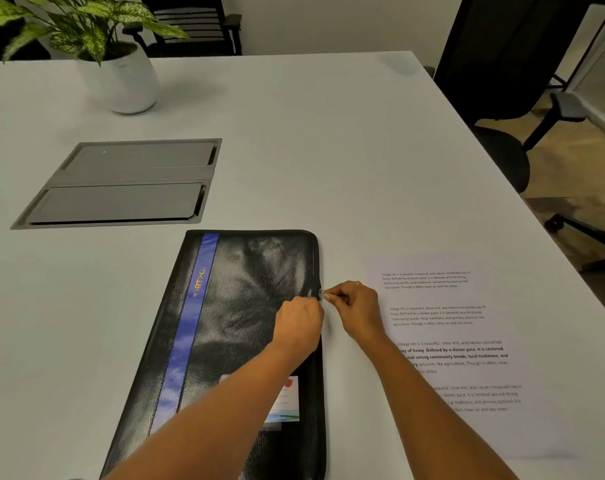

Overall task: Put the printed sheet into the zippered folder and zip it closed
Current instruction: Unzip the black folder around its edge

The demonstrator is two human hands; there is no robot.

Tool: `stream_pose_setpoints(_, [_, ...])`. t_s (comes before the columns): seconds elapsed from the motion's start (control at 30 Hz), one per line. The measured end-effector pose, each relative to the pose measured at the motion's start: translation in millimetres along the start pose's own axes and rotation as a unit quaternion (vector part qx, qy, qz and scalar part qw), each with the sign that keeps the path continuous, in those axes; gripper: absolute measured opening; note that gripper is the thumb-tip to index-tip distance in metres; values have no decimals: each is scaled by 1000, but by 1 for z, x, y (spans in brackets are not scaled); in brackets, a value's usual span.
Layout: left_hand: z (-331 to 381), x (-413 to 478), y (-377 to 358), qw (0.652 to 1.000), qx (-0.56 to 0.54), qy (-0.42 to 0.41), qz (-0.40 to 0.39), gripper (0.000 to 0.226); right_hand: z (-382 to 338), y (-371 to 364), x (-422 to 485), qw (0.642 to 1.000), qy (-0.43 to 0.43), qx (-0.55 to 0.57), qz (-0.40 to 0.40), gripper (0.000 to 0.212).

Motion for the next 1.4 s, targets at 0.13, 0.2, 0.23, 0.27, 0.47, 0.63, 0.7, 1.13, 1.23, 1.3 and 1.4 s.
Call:
stream_pose_setpoints(0.13, [0, 0, -1, 1000, -18, 3, 0, 18, 2, 0, -4, 1000, 17, -2, -7, 11])
stream_pose_setpoints(0.2, [-1, -1, 0, 998, -54, 14, 12, 22, 2, 0, -5, 1000, 20, -9, -11, 11])
stream_pose_setpoints(0.23, [-3, 0, 1, 996, -83, 22, 20, 29, 1, 0, -5, 1000, 21, -14, -13, 11])
stream_pose_setpoints(0.27, [-5, 0, 2, 993, -116, 28, 26, 35, 1, -1, -5, 1000, 21, -20, -14, 12])
stream_pose_setpoints(0.47, [-47, -8, 6, 977, -109, 17, 184, 26, 0, -4, 0, 992, 43, -110, -52, 16])
stream_pose_setpoints(0.63, [-92, -11, -11, 988, -82, 71, 108, 53, -7, -4, 11, 947, 102, -245, -184, 24])
stream_pose_setpoints(0.7, [-96, -10, -14, 989, -82, 69, 106, 55, -11, 1, 17, 922, 116, -283, -237, 25])
stream_pose_setpoints(1.13, [-92, -11, -17, 985, -73, 116, 108, 58, -11, 17, 31, 896, 159, -217, -354, 21])
stream_pose_setpoints(1.23, [-90, -11, -17, 984, -65, 124, 106, 59, -10, 17, 28, 899, 163, -210, -347, 20])
stream_pose_setpoints(1.3, [-90, -10, -17, 984, -66, 129, 106, 60, -9, 16, 25, 901, 160, -212, -344, 21])
stream_pose_setpoints(1.4, [-89, -9, -18, 983, -64, 132, 106, 60, -6, 13, 22, 900, 161, -222, -340, 19])
Point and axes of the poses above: each hand's wrist, its own x-axis towards the middle knuckle, its own y-axis out of the back of the hand, z = x × y, the point moved 2 cm from there along x, towards the middle knuckle, and after that the axes turned 3 degrees about -x, right-handed, at the moved point
